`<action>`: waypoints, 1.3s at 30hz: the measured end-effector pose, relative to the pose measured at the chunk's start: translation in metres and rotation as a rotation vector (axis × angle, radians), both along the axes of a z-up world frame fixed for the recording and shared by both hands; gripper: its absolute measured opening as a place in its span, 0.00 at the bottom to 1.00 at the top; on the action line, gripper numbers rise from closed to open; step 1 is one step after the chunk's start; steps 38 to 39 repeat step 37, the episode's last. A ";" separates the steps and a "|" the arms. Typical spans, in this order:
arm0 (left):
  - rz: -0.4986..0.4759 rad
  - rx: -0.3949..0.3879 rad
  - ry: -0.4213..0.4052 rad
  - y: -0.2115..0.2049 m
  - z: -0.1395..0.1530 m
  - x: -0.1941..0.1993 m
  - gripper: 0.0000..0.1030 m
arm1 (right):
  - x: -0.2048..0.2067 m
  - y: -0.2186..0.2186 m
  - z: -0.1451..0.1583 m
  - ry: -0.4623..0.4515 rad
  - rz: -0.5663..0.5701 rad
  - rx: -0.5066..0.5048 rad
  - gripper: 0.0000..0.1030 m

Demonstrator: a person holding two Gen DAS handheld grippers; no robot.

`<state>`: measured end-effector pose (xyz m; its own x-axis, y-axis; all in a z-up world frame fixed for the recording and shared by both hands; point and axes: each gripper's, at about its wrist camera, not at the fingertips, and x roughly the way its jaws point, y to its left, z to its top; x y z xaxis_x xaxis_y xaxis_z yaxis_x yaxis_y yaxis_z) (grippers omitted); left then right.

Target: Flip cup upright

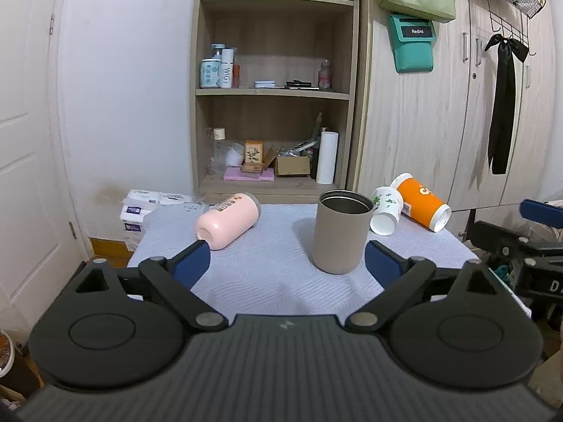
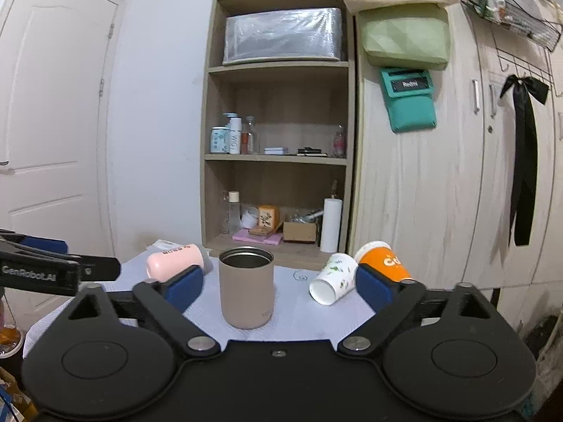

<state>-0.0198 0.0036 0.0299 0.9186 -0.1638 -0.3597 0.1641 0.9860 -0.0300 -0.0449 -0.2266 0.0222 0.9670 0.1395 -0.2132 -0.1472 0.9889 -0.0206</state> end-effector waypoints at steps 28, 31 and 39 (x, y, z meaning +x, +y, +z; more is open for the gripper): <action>0.077 0.010 0.048 0.003 -0.012 -0.006 1.00 | -0.004 0.005 -0.013 0.061 -0.088 -0.068 1.00; 0.075 0.013 0.043 0.003 -0.012 -0.006 1.00 | -0.005 0.005 -0.013 0.061 -0.090 -0.075 1.00; 0.072 0.030 0.034 0.001 -0.011 -0.008 1.00 | -0.005 0.004 -0.013 0.062 -0.091 -0.081 1.00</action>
